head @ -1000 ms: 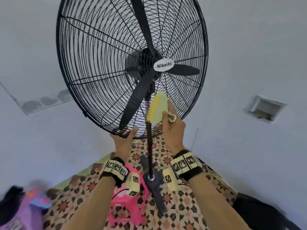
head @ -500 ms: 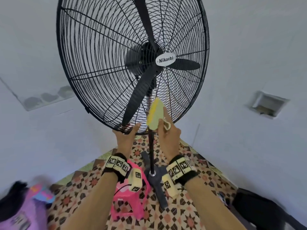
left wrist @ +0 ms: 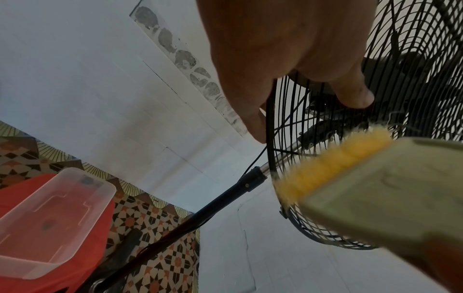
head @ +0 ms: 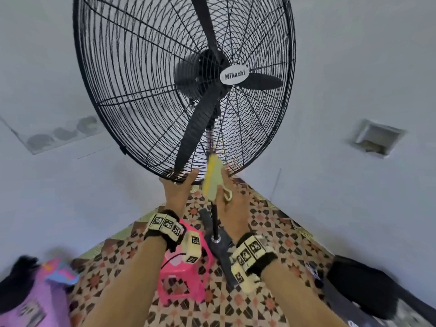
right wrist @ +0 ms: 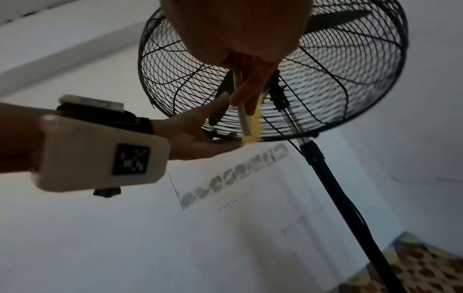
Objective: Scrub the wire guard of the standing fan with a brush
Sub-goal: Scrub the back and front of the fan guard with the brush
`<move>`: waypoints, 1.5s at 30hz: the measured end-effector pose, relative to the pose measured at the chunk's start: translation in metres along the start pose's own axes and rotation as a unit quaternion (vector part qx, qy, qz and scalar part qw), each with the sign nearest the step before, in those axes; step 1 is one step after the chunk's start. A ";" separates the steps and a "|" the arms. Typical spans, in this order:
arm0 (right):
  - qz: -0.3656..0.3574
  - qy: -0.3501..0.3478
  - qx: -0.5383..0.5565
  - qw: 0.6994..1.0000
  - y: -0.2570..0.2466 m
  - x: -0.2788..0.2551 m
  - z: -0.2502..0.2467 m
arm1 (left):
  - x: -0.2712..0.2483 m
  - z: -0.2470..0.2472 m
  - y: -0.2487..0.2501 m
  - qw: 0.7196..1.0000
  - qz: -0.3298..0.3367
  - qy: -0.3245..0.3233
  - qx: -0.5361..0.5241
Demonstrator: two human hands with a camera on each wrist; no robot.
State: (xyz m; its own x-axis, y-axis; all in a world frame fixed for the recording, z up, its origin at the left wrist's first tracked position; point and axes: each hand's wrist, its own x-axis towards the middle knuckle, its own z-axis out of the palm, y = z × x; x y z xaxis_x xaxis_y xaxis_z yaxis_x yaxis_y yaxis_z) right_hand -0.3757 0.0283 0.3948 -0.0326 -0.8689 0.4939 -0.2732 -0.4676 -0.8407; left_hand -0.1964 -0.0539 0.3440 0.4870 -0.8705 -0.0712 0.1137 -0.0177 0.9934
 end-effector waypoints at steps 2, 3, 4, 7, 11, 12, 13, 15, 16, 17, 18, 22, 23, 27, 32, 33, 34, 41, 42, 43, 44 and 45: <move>0.013 -0.017 0.009 1.000 0.006 -0.015 -0.002 | 0.003 -0.002 -0.002 1.000 0.014 -0.010 0.006; 0.013 -0.002 0.005 1.000 0.007 -0.012 -0.005 | 0.003 -0.003 -0.003 1.000 0.019 -0.014 0.007; 0.008 0.023 0.003 1.000 0.006 -0.004 -0.008 | 0.004 -0.003 -0.004 1.000 0.020 -0.015 0.006; -0.012 0.087 -0.019 0.996 0.002 0.028 -0.013 | 0.004 -0.003 -0.005 1.000 0.012 -0.016 0.006; -0.020 0.041 -0.022 0.999 0.008 0.004 0.003 | 0.004 -0.003 -0.004 1.000 0.024 -0.017 0.009; -0.008 0.017 -0.010 1.000 0.013 -0.010 0.006 | 0.004 -0.004 -0.004 1.000 0.024 -0.017 0.011; 0.004 0.003 0.001 1.000 0.017 -0.021 0.007 | 0.004 -0.006 -0.004 1.000 0.021 -0.017 0.014; 0.014 0.023 0.014 1.000 0.019 -0.025 0.005 | 0.005 -0.006 -0.005 1.000 0.015 -0.019 0.018; 0.021 0.049 0.023 0.998 0.016 -0.020 0.002 | 0.005 -0.006 -0.005 0.999 0.017 -0.022 0.020; 0.026 0.082 0.032 0.996 0.013 -0.012 0.001 | 0.005 -0.006 -0.006 0.999 0.022 -0.025 0.021; 0.023 0.115 0.046 0.992 0.008 -0.004 -0.001 | 0.005 -0.006 -0.007 0.999 0.031 -0.032 0.022; 0.036 0.136 0.004 0.990 0.004 -0.001 0.011 | 0.001 -0.004 -0.006 0.999 0.037 -0.035 0.015; 0.046 0.124 -0.002 0.991 0.005 -0.009 0.016 | 0.001 -0.004 -0.006 0.999 0.036 -0.038 0.013; 0.052 0.096 -0.006 0.994 0.024 -0.037 0.033 | 0.000 -0.011 0.001 0.998 0.039 -0.046 0.009; 0.092 0.118 -0.009 0.989 0.025 -0.039 0.039 | -0.004 -0.016 0.011 0.997 0.011 -0.073 0.028; 0.106 0.128 -0.007 0.986 0.027 -0.036 0.039 | -0.006 -0.018 0.014 0.996 0.001 -0.074 0.040; 0.121 0.125 -0.005 0.985 0.029 -0.034 0.042 | -0.003 -0.020 0.013 0.996 0.007 -0.070 0.049; 0.151 0.088 -0.049 0.983 0.039 -0.039 0.074 | -0.001 -0.019 0.016 0.994 0.055 -0.079 0.059; 0.146 0.115 -0.049 0.981 0.037 -0.041 0.074 | -0.002 -0.020 0.016 0.993 0.063 -0.081 0.059; 0.137 0.143 -0.053 0.979 0.038 -0.043 0.075 | -0.004 -0.020 0.020 0.993 0.065 -0.081 0.062; 0.132 0.157 -0.045 0.978 0.038 -0.046 0.076 | -0.005 -0.020 0.020 0.992 0.073 -0.075 0.065; 0.134 0.158 -0.036 0.978 0.040 -0.047 0.079 | -0.007 -0.021 0.021 0.992 0.073 -0.071 0.070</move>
State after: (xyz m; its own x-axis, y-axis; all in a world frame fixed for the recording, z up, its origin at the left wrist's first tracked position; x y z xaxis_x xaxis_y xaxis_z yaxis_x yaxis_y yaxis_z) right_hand -0.3091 0.0379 0.3206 -0.4040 -0.8600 0.3117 -0.2801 -0.2081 -0.9371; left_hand -0.1797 -0.0379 0.3634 0.3615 -0.9292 0.0775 -0.0746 0.0540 0.9958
